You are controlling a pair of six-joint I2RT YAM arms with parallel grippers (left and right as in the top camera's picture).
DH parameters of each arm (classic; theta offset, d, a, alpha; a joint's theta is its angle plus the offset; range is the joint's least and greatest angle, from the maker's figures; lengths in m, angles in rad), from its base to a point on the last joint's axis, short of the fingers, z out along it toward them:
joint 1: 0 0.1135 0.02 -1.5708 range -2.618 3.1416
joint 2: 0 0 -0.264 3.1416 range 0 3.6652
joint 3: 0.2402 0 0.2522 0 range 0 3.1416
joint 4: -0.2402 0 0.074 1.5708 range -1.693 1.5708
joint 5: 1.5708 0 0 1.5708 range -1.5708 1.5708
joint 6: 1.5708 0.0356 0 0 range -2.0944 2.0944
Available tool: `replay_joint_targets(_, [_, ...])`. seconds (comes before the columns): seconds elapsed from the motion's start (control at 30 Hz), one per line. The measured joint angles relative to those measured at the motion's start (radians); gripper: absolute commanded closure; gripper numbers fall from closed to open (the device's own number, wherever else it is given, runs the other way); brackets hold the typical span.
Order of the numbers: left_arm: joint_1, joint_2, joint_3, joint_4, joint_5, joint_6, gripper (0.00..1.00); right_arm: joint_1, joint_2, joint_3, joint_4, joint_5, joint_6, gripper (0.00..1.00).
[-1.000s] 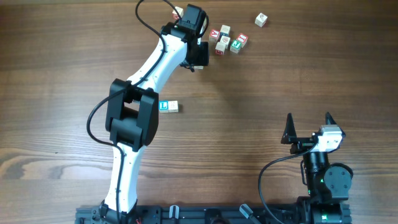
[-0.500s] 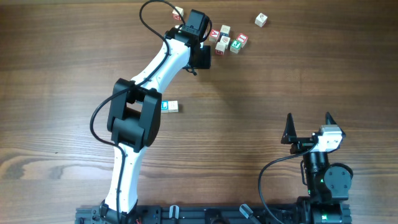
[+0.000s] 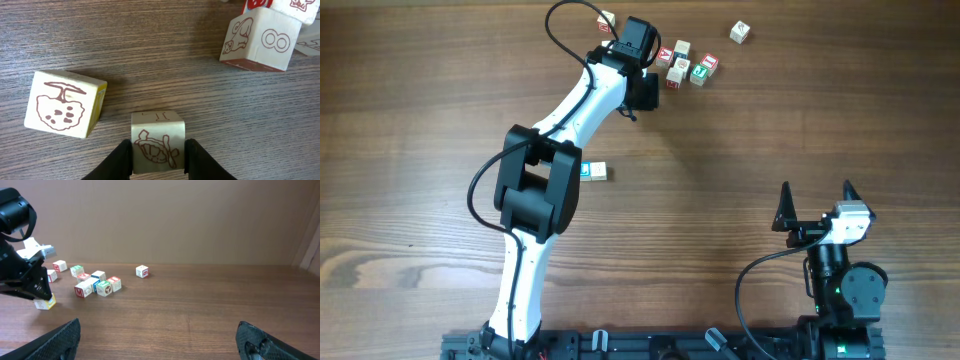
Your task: Form a horizontal line
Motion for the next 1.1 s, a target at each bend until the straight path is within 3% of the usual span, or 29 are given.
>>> replay_joint_targets(0.2, [0.0, -0.021, 0.0, -0.08, 0.0, -0.001, 0.74, 0.0, 0.0, 0.0, 0.0, 0.0, 0.0, 0.0])
replay_joint_targets(0.47, [0.0, -0.324, -0.006, -0.432, -0.003, -0.067, 0.8, 0.0, 0.0, 0.0, 0.0, 0.0, 0.0, 0.0])
replay_joint_targets(0.67, [-0.011, -0.337, -0.007, -0.629, -0.008, -0.135, 0.83, 0.0, 0.0, 0.0, 0.0, 0.0, 0.0, 0.0])
replay_joint_targets(0.87, [-0.079, -0.335, -0.15, -0.54, -0.007, -0.208, 0.84, 0.0, 0.0, 0.0, 0.0, 0.0, 0.0, 0.0])
replay_joint_targets(1.1, [-0.103, -0.33, -0.407, -0.271, -0.015, -0.311, 0.85, 0.0, 0.0, 0.0, 0.0, 0.0, 0.0, 0.0])
